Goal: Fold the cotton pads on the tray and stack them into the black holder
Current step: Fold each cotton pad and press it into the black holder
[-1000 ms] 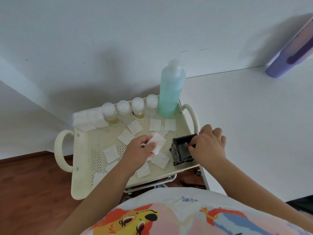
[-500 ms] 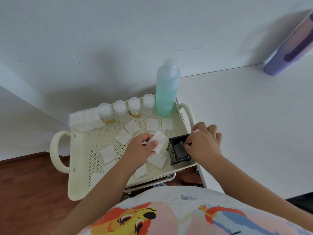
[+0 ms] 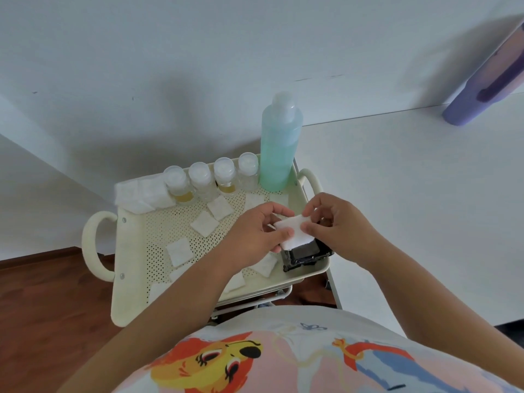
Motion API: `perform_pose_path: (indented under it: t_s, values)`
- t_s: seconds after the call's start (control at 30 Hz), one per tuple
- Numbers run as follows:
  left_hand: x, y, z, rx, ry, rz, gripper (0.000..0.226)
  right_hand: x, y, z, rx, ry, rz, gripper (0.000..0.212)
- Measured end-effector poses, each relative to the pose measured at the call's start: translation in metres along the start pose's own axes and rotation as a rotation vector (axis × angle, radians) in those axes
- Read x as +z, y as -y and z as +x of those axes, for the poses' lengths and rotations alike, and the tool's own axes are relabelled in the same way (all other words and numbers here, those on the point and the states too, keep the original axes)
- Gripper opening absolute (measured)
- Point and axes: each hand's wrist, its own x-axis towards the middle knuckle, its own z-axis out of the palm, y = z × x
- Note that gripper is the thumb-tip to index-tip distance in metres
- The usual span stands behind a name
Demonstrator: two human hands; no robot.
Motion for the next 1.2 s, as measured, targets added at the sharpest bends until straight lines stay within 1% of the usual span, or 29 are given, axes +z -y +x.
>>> perform_pose_path:
  t_s: [0.1, 0.13, 0.2, 0.27, 0.33, 0.4, 0.53, 0.63, 0.73, 0.8, 0.87, 0.9, 0.93, 1.0, 1.1, 1.2]
  values:
    - [-0.004, 0.004, 0.000, 0.006, -0.073, 0.040, 0.023, -0.004, -0.010, -0.004, 0.007, -0.123, -0.192, 0.014]
    - [-0.008, 0.008, -0.001, -0.005, -0.106, 0.060, 0.021, -0.005, -0.012, -0.006, 0.023, -0.125, -0.251, 0.016]
    - [-0.016, 0.019, -0.002, -0.046, -0.163, 0.096, 0.016, -0.001, -0.017, -0.009, 0.062, -0.078, -0.339, 0.019]
    - [-0.023, 0.032, -0.004, -0.112, -0.190, 0.121, 0.013, 0.006, -0.020, -0.009, 0.109, -0.037, -0.390, 0.019]
    - [-0.026, 0.045, -0.006, -0.173, -0.179, 0.157, 0.014, 0.013, -0.019, -0.009, 0.158, -0.044, -0.412, 0.023]
    - [-0.027, 0.056, -0.007, -0.217, -0.155, 0.181, 0.014, 0.019, -0.017, -0.005, 0.149, -0.055, -0.447, 0.027]
    - [-0.024, 0.076, -0.005, -0.251, -0.080, 0.277, 0.016, 0.028, -0.015, -0.002, 0.195, 0.005, -0.551, 0.034]
    - [-0.024, 0.089, -0.003, -0.228, -0.038, 0.438, 0.020, 0.030, -0.013, -0.001, 0.141, 0.056, -0.690, 0.037]
    - [-0.033, 0.095, 0.003, -0.143, -0.061, 0.616, 0.024, 0.019, -0.002, -0.002, 0.016, 0.067, -0.850, 0.027]
    - [-0.041, 0.097, 0.010, -0.095, -0.104, 0.714, 0.026, 0.005, 0.006, 0.000, -0.054, -0.027, -0.834, 0.023]
    - [-0.047, 0.098, 0.019, -0.083, -0.169, 0.795, 0.027, -0.007, 0.017, 0.012, -0.078, -0.129, -0.618, 0.019]
    - [-0.048, 0.098, 0.024, -0.092, -0.205, 0.826, 0.028, -0.010, 0.022, 0.023, -0.076, -0.130, -0.509, 0.017]
    - [-0.048, 0.098, 0.029, -0.111, -0.235, 0.853, 0.029, -0.009, 0.027, 0.037, -0.075, -0.095, -0.461, 0.017]
    - [-0.045, 0.097, 0.038, -0.154, -0.264, 0.914, 0.036, 0.001, 0.030, 0.070, -0.071, 0.042, -0.535, 0.020]
    - [-0.039, 0.097, 0.048, -0.196, -0.250, 0.996, 0.045, 0.031, 0.022, 0.117, -0.046, 0.217, -0.827, 0.030]
    - [-0.036, 0.101, 0.054, -0.188, -0.238, 1.008, 0.037, 0.053, 0.006, 0.144, -0.051, 0.378, -1.058, 0.036]
